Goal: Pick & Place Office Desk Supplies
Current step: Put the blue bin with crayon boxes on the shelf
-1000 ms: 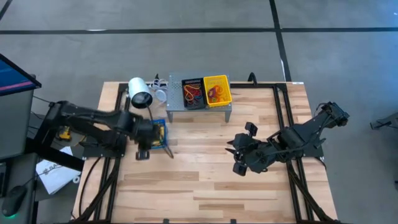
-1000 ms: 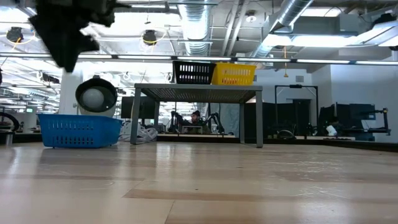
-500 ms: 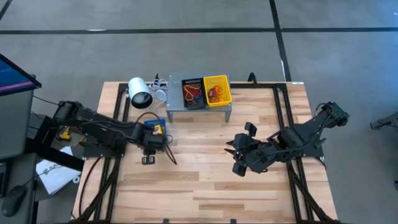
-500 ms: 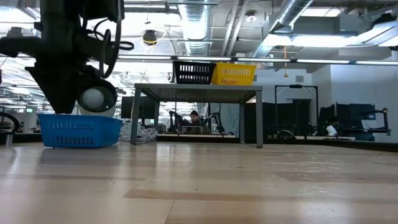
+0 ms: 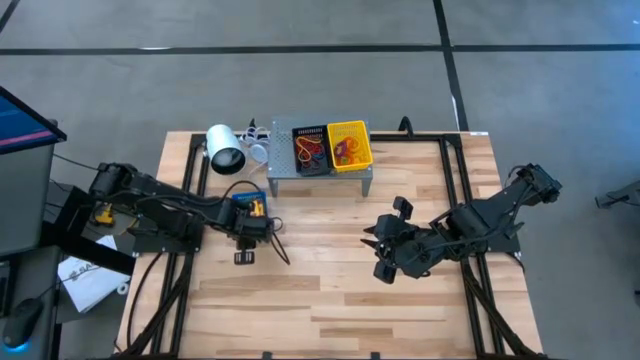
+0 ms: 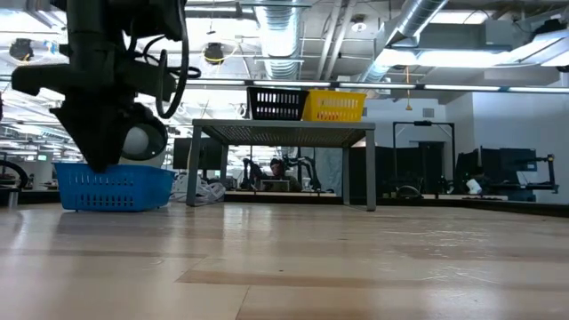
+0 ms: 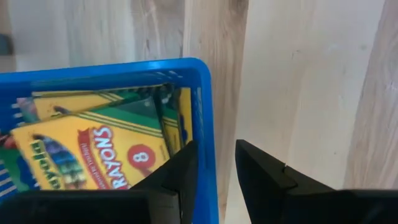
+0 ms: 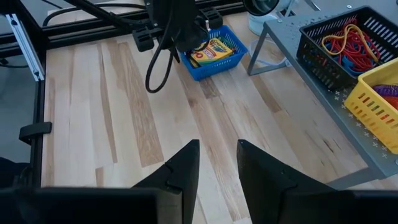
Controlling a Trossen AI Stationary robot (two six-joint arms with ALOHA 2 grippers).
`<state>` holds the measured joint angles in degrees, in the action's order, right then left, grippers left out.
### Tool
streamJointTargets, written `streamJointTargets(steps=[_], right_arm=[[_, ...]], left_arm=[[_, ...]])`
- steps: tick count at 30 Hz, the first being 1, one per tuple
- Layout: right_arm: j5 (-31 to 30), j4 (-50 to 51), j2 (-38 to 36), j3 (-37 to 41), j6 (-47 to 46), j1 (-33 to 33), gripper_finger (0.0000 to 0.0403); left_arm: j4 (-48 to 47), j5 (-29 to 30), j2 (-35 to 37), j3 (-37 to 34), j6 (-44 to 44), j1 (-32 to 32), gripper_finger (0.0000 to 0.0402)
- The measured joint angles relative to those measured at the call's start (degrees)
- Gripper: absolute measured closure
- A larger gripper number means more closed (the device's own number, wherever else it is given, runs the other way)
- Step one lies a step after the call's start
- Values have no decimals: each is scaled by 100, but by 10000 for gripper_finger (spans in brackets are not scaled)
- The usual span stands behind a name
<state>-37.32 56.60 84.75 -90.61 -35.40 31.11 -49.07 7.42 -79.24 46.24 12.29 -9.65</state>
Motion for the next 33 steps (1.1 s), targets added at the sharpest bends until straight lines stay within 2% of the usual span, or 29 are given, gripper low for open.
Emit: streamJointTargets(steps=[8,15,23,33], right_arm=[[2,1,0,1,0,2,300],[2,-9,0,0,0,4,300],[2,-13,0,0,19,89,300],[2,-22,0,-1,94,133,300]], left_arm=[[438,-170,-2,-460,163,0,322],[576,-25,0,-549,192,-2,393],[521,196,0,-527,222,-2,400],[-504,610,0,-34,594,-2,401]])
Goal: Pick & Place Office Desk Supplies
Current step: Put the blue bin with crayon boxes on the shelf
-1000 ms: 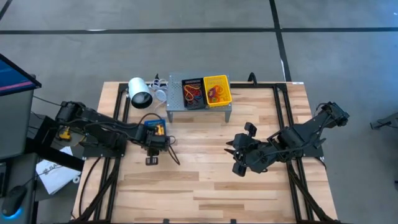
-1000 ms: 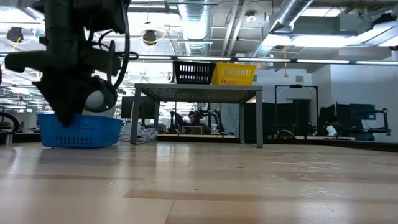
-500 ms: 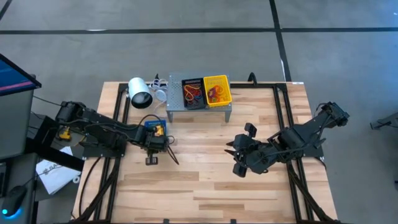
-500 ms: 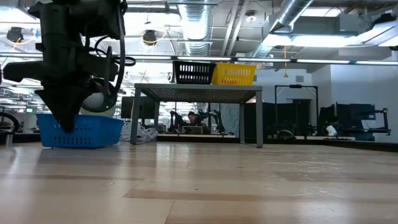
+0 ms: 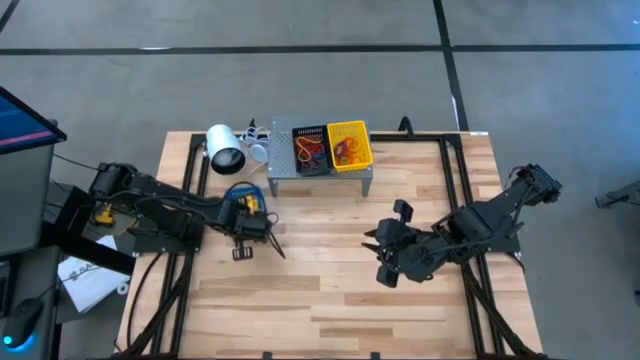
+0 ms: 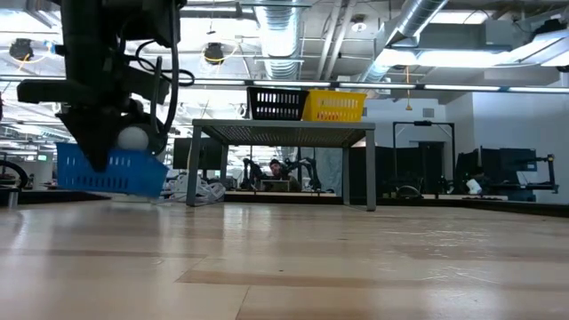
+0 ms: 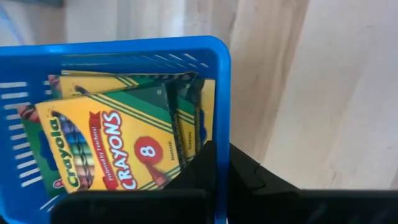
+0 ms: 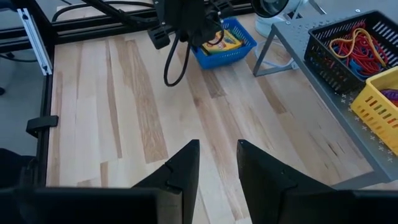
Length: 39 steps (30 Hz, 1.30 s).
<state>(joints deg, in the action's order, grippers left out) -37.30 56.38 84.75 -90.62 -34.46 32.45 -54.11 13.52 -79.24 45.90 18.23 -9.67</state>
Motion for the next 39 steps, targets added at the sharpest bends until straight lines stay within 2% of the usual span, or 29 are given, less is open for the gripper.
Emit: streamJointTargets(steps=[17,28,39], right_arm=[[0,17,0,0,59,11,300],[-2,75,2,1,59,55,300],[-2,48,2,-1,54,55,300]], left_arm=[[-806,596,159,599,178,-22,401],[-1586,992,951,825,623,-22,401],[-2061,1515,1062,1335,227,50,401]])
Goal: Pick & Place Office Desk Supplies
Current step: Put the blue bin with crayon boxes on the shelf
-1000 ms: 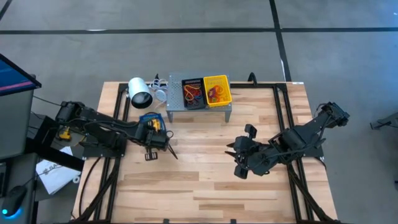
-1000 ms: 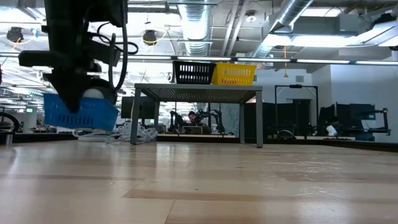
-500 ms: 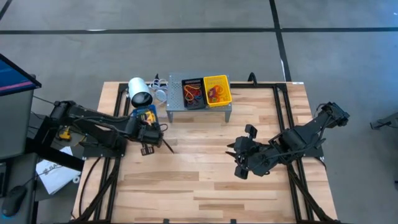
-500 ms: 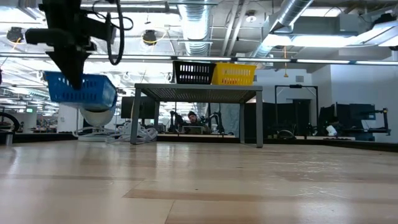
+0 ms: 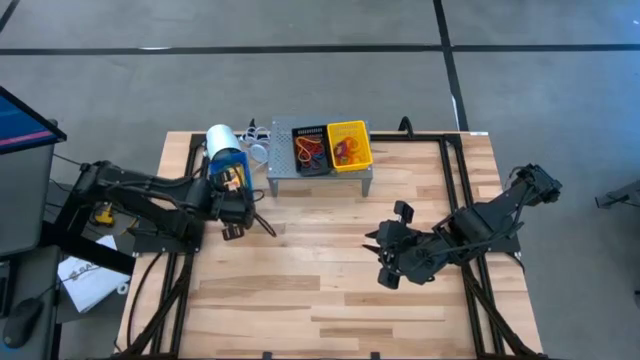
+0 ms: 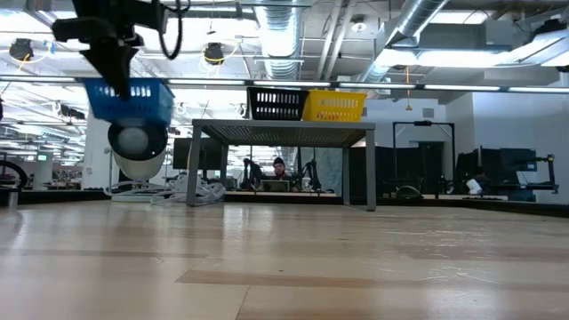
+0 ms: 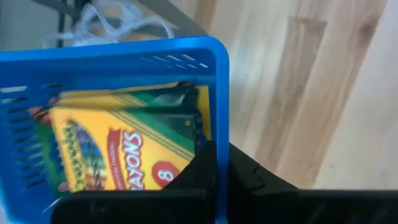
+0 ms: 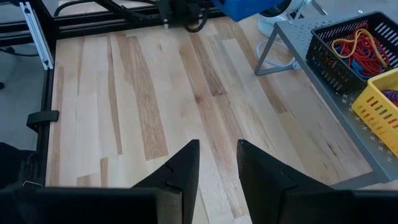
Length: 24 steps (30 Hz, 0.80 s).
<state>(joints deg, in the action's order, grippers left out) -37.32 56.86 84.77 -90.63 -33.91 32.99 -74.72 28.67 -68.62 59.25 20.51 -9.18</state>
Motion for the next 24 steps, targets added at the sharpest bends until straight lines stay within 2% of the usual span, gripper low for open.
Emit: streamJointTargets(steps=[18,24], right_arm=[[2,-33,0,2,-4,0,300],[1,-34,0,2,2,0,300]], left_arm=[[366,132,-55,864,-1847,1034,401],[683,-210,-100,975,-2375,1425,401]])
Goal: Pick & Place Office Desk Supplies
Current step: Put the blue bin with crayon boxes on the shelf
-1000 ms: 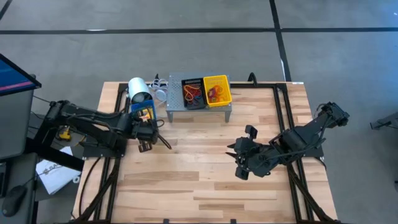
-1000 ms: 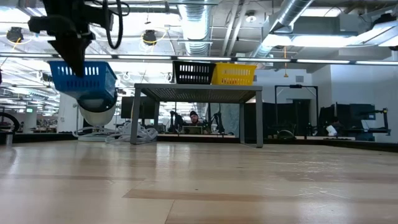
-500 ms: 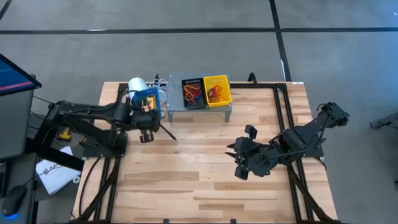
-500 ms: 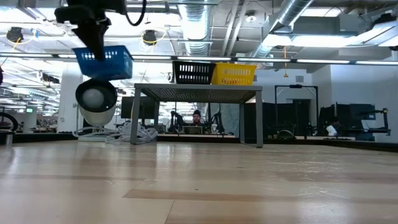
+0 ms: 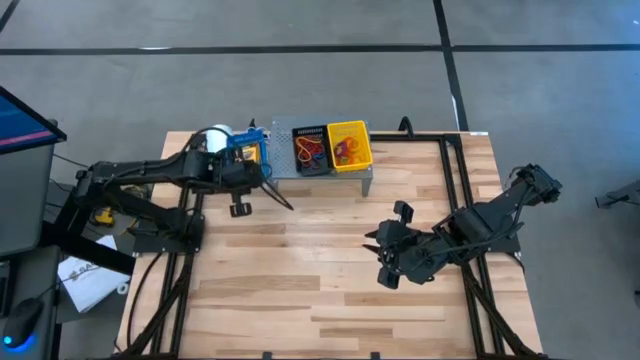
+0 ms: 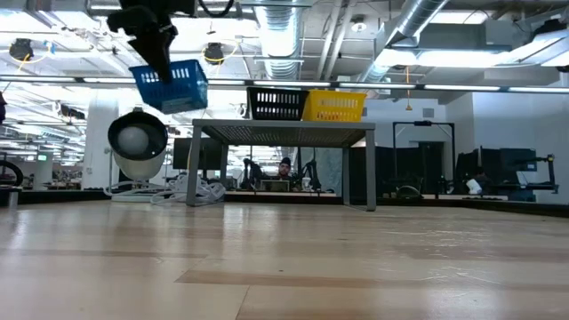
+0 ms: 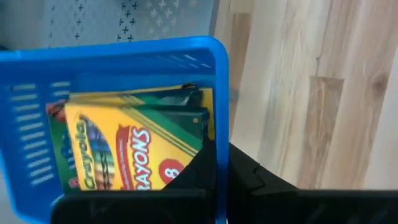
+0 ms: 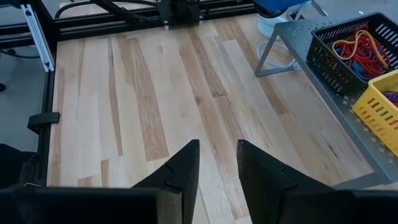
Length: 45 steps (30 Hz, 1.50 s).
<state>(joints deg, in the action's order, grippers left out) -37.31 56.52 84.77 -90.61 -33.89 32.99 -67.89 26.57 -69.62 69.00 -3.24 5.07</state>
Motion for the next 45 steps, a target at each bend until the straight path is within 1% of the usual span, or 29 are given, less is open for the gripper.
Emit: streamJointTargets(steps=[5,10,21,30,37,45], right_arm=[[1,-3,-2,-2,0,0,300],[1,-23,-2,-1,0,0,300],[1,-54,-2,0,-15,0,300],[23,-108,-2,0,-13,0,300],[81,-142,-2,-2,-11,0,300],[154,-191,-2,0,-15,0,300]], left_arm=[[237,-156,-191,13,-360,209,401],[298,-165,-464,73,-559,315,401],[437,-200,-1001,781,-998,378,401],[526,-595,-1005,788,-1131,768,401],[644,-725,-1273,793,-1306,853,401],[848,-691,-1507,797,-1476,901,401]])
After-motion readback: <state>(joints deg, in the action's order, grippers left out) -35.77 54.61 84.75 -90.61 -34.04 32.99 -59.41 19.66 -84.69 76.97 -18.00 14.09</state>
